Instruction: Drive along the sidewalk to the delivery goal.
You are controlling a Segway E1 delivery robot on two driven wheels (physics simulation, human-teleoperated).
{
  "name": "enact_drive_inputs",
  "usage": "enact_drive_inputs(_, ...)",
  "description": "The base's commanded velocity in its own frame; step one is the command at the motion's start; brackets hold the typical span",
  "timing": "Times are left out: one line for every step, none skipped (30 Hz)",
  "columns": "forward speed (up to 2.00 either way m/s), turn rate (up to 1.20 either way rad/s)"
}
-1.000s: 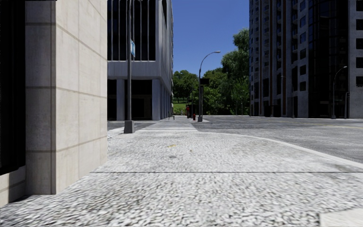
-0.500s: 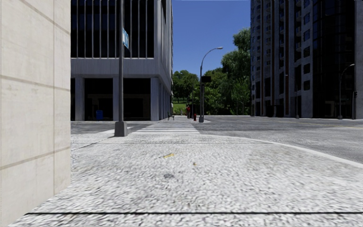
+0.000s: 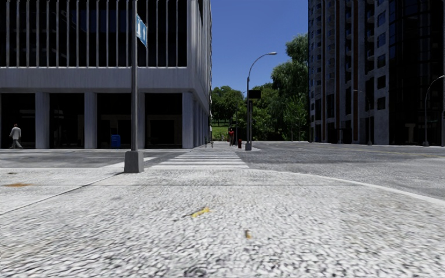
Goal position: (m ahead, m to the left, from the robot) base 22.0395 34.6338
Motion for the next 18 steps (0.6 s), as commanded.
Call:
enact_drive_inputs(2.0, 0.0)
enact_drive_inputs(2.0, 0.0)
enact_drive_inputs(2.0, 0.0)
enact_drive_inputs(2.0, 0.0)
enact_drive_inputs(2.0, 0.0)
enact_drive_inputs(2.0, 0.0)
enact_drive_inputs(2.0, 0.0)
enact_drive_inputs(2.0, 0.0)
enact_drive_inputs(2.0, 0.0)
enact_drive_inputs(2.0, 0.0)
enact_drive_inputs(2.0, 0.0)
enact_drive_inputs(2.0, 0.0)
enact_drive_inputs(2.0, 0.0)
enact_drive_inputs(2.0, 0.0)
enact_drive_inputs(2.0, 0.0)
enact_drive_inputs(2.0, 0.0)
enact_drive_inputs(2.0, 0.0)
enact_drive_inputs(2.0, 0.0)
